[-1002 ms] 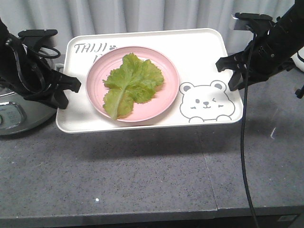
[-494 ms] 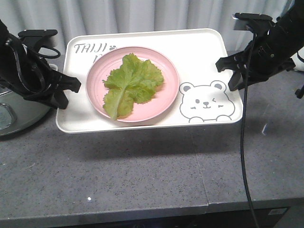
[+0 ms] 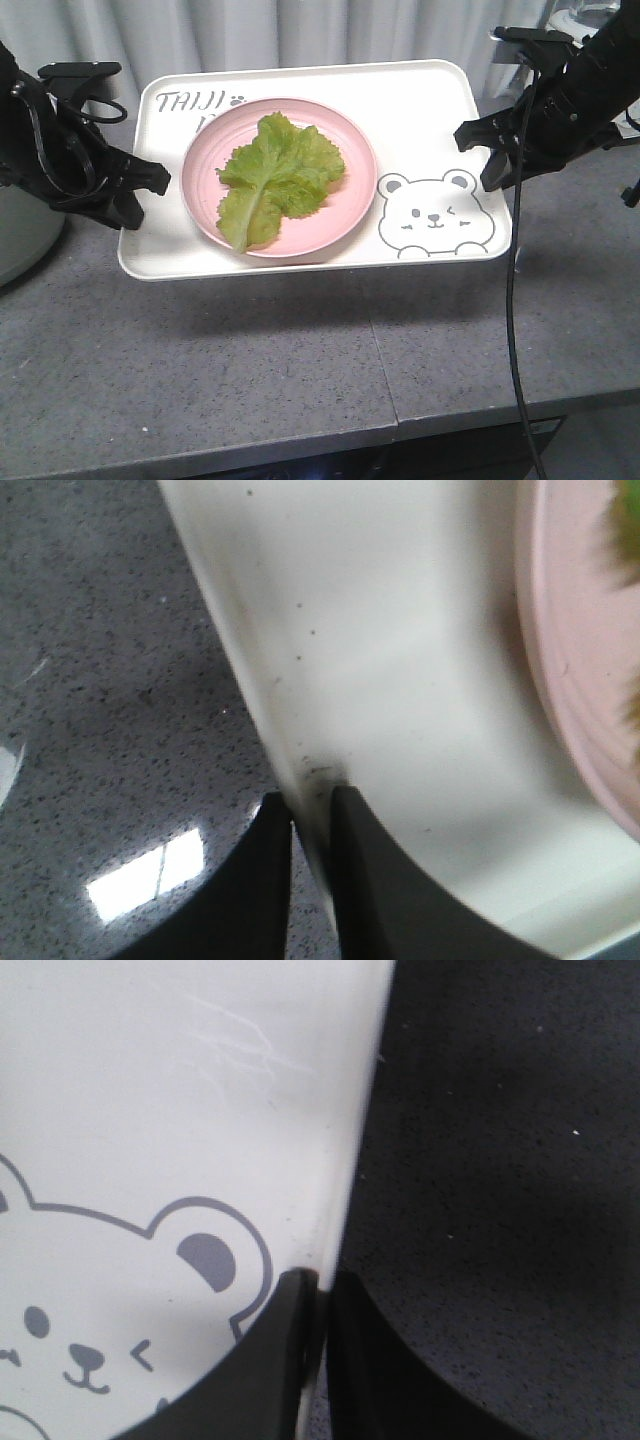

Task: Transfer vegetables to tray and serve
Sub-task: 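Hold the tray level with both grippers while the base turns away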

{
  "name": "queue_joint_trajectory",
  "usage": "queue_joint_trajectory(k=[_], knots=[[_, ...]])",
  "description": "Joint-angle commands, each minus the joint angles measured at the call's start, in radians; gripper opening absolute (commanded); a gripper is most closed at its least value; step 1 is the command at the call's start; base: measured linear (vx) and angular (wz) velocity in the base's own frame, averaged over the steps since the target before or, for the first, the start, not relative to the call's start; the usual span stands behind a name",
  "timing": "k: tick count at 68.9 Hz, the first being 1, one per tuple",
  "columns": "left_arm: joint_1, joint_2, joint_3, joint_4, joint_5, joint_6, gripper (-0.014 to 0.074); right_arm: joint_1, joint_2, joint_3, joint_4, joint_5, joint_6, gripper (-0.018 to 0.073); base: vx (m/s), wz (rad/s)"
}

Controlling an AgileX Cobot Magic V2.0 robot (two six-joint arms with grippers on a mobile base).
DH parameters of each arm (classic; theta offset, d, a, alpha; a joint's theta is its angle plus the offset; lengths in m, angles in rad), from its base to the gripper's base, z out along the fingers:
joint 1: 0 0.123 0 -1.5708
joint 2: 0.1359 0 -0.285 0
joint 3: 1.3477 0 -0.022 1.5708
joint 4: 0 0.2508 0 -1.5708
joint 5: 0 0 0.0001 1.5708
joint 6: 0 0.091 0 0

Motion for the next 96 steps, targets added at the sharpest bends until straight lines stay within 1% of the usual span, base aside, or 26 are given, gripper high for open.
queue_joint_trajectory(k=[1,96], knots=[[-0.02,-0.052,-0.03,-0.098,-0.048,0.03,-0.0006,0.01,-0.055,-0.028,0.087,0.021,-0.021,-0.0005,0.01,-0.24],[-0.02,-0.052,-0.03,-0.098,-0.048,0.03,-0.0006,0.01,-0.055,-0.028,0.087,0.021,-0.021,-0.0005,-0.01,-0.31]])
